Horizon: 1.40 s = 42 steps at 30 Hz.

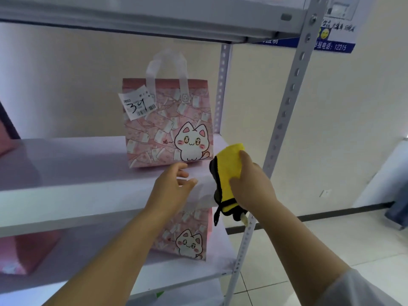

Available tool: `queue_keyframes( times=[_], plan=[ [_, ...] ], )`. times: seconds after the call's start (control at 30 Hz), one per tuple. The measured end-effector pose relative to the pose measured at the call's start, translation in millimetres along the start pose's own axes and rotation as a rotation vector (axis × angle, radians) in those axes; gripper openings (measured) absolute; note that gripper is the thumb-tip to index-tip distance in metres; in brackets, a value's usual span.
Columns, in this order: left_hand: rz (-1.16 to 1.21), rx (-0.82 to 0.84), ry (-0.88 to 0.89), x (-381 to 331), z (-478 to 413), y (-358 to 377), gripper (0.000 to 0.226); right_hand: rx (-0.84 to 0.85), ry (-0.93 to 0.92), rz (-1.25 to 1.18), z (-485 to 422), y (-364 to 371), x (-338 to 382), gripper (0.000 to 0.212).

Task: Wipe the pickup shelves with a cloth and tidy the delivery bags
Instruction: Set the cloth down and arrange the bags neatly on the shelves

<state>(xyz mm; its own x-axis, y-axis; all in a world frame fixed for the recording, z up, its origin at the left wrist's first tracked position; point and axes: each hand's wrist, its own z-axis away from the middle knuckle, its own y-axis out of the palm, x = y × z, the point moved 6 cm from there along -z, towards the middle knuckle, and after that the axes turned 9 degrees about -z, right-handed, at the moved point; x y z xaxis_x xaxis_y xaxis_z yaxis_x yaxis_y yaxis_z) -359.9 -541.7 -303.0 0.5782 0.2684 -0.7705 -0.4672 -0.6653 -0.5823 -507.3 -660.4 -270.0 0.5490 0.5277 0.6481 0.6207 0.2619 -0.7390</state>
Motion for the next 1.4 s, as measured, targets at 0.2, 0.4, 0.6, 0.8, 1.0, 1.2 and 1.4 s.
queue_keyframes(
  times=[0.2,0.4,0.6,0.8,1.0,1.2,1.4],
  plan=[
    [-0.224,0.047,0.153,2.0,-27.4,13.2,0.039,-0.025,0.153,0.059,-34.5,4.7,0.0,0.051],
    [-0.186,0.200,0.260,-8.2,-43.3,32.6,0.036,0.041,0.228,-0.308,-68.2,18.5,3.2,0.048],
    [-0.175,0.147,0.300,-6.1,-59.5,22.9,0.034,0.041,0.281,-0.477,-79.7,33.2,-11.7,0.066],
    [-0.254,0.300,0.380,-9.1,-55.4,51.6,0.029,0.130,0.199,0.229,-70.1,33.2,-19.2,0.029],
    [-0.261,0.301,0.392,-12.3,-56.5,51.8,0.020,0.043,0.049,0.360,-61.5,31.0,-6.3,0.032],
    [-0.249,0.225,0.323,-7.3,-55.0,20.5,0.019,-0.111,-0.123,0.037,-61.8,9.3,20.3,0.028],
    [-0.262,0.079,0.263,-12.7,-52.3,-32.8,0.017,-0.043,-0.222,-0.202,-66.5,2.0,55.7,0.015]
  ],
)
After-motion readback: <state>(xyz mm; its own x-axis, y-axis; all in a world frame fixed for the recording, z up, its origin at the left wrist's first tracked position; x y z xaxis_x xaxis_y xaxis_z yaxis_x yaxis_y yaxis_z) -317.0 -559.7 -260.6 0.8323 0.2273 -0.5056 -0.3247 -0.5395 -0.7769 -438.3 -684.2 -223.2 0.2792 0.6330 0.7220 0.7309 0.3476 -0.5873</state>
